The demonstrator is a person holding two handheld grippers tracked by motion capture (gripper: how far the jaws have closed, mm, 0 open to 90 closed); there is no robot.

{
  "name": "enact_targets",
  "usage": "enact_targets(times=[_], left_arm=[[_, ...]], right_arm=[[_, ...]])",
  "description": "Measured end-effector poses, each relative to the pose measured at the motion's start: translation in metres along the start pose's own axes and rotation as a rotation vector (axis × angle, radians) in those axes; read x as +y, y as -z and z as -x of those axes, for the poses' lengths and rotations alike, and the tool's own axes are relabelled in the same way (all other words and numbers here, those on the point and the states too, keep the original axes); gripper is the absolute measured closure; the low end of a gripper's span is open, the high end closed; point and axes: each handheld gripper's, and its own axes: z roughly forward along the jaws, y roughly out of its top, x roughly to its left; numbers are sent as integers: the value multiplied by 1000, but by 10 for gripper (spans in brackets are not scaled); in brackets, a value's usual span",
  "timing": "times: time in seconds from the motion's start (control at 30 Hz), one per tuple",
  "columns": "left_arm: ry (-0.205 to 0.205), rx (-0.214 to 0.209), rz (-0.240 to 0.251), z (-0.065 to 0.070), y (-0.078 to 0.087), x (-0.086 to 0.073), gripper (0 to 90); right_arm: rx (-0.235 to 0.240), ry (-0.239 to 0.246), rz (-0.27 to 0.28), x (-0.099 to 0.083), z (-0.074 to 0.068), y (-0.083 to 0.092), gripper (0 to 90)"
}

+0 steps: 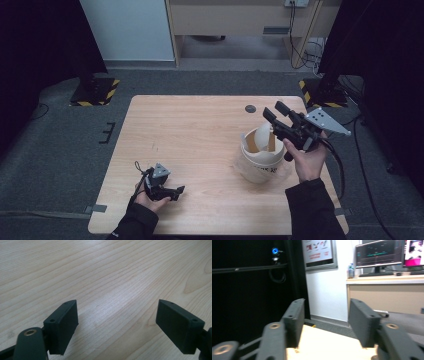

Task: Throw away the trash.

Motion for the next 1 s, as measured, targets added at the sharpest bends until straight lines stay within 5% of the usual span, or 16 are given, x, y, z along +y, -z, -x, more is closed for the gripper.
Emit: enact_targets(times=[0.2,0.33,0.5,0.63,1.0], left_arm=[[5,10,-7,-4,0,-1,165],[5,16,-16,-6,0,-3,161],[4,24,-31,-9,-2,-4,155],[12,23,-35,-10,-3,-5,152],[-3,34,-34,-11,-6,-5,120]], right_arm=[[-95,-22,-9,-11,29,22,263],[-155,-49,-52,-32,49,39,230],[-220,-78,-152,-64,71,56,203],[-261,-88,-286,-91,86,61,179],[-291,-58,-545,-151,115,71,146]])
